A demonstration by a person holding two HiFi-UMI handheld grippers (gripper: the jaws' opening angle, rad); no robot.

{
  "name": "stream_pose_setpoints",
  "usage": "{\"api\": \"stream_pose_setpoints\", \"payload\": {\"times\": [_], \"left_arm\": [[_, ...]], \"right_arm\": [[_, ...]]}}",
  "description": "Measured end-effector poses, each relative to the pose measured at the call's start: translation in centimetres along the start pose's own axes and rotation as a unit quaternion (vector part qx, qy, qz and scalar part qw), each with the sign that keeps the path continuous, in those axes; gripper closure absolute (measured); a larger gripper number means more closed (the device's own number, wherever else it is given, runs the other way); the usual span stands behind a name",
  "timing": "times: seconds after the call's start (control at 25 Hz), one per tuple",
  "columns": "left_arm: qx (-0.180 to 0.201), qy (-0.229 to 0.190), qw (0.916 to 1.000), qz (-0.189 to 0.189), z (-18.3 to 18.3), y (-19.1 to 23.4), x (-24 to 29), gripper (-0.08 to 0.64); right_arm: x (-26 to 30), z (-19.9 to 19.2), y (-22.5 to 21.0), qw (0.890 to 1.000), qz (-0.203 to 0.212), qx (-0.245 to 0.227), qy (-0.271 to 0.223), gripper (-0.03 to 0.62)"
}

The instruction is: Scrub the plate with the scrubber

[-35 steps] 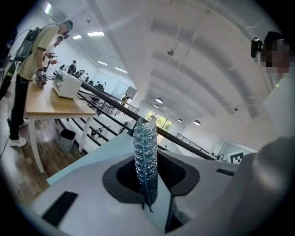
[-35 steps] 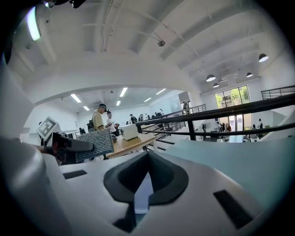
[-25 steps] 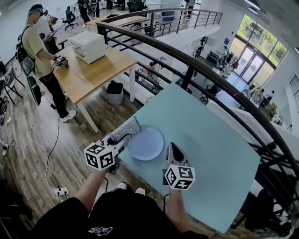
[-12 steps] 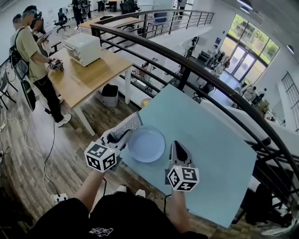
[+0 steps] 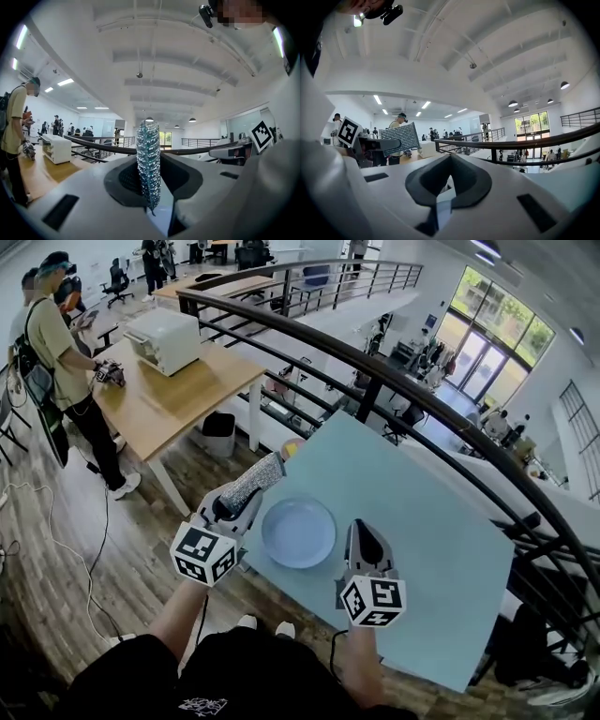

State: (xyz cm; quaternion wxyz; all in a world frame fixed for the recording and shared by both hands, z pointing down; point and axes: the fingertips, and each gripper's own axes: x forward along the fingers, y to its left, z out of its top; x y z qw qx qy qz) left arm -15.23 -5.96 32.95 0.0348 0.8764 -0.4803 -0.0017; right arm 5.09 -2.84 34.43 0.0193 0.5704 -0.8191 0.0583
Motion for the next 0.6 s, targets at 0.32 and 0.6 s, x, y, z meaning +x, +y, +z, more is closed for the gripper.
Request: {"api": "stream_pose_setpoints", "payload": {"times": [0.32, 0.6], "left_arm": [[0.016, -0.007, 0.9998, -0.004, -0.2, 0.6, 0.0, 0.462], [0.012, -0.001, 0.9998, -0.013, 0.2, 1.5, -0.6, 0.462]], "right_arm": [[0.1, -0.6, 0.2, 1.000, -0.016, -0.013, 0.003, 0.586], [0.7, 0.3, 1.4, 1.000, -0.018, -0.018, 0.004, 0.586]]}}
